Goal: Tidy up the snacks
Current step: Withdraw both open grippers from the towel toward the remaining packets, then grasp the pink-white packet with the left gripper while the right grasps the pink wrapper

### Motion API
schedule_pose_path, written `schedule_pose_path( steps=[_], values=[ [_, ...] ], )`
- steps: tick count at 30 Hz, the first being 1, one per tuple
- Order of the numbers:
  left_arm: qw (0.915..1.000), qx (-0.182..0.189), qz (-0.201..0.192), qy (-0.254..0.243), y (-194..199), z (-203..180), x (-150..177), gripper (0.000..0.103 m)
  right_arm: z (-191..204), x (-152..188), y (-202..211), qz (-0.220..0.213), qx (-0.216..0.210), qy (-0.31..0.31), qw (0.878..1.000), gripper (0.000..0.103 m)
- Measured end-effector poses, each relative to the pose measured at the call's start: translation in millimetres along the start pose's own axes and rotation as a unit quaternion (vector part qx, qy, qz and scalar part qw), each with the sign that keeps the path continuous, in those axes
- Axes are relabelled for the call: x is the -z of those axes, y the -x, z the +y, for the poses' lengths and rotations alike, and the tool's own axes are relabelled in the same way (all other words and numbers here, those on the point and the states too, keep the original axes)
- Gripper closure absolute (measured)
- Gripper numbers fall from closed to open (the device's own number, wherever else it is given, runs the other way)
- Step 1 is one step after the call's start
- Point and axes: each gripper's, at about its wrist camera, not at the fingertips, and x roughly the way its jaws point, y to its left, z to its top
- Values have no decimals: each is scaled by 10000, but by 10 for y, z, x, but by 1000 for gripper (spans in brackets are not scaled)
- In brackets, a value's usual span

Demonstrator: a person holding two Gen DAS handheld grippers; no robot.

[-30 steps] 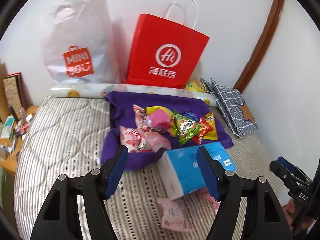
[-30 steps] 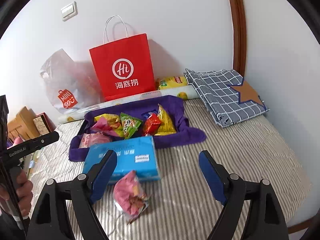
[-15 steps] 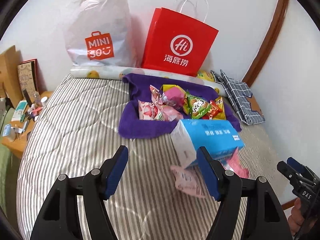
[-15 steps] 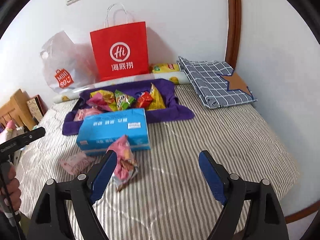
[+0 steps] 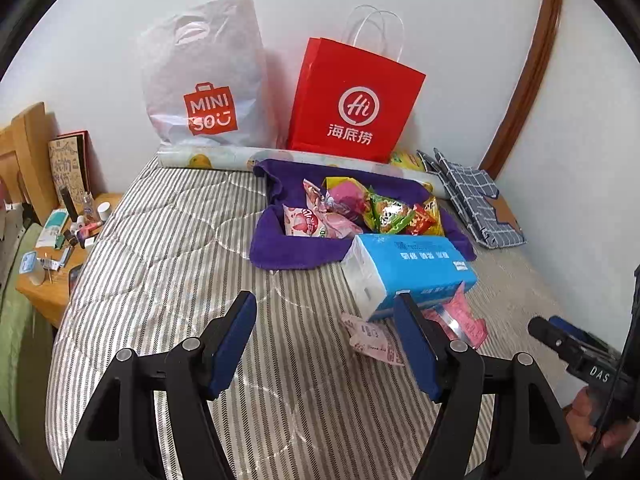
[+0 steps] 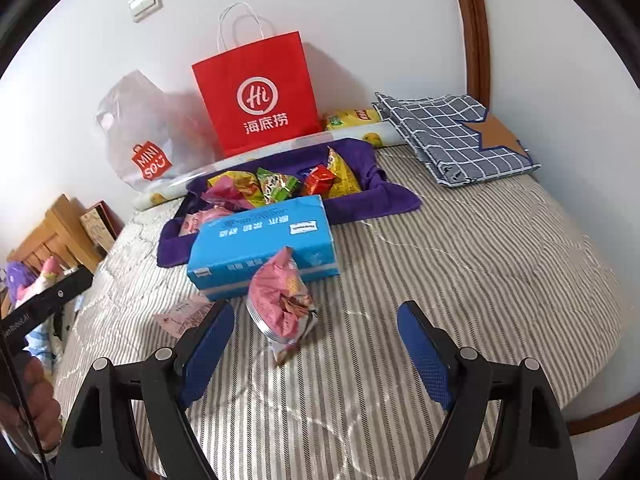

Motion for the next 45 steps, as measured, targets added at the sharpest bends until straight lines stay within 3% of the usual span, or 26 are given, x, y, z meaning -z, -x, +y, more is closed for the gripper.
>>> schedule_pose_path(
  steps=[4,11,16,22,24,28,30,41,45],
  values=[
    [9998,-172,67,67,-61,38,10,33,58,-9,-37,-65,-74,306,9995,20],
    [9983,2,388,446,-241,241,27,33,79,-43,-251,55,-266,467,9985,20],
    [9971,61,571,497,-298,314,44,33,169,-26,-455,248,-586,656,9958,21],
    [9960,63,817,351,-383,274,54,31,265,32,-764,519,-604,832,9933,22],
    [9961,104,833,281,-402,236,38,29,280,46,-864,591,-496,886,9931,26],
    [9950,229,943,222,-487,145,-6,29,292,69,-1032,758,-528,942,9913,46],
    [9943,263,1025,142,-557,73,-18,29,283,88,-1077,771,-620,960,9904,48],
    [9869,244,1508,-523,-1028,-399,99,29,-43,73,-727,477,-903,660,9926,52],
    [9830,-8,1686,-725,-1207,-508,208,29,-186,90,-638,434,-886,565,9935,52]
  ],
)
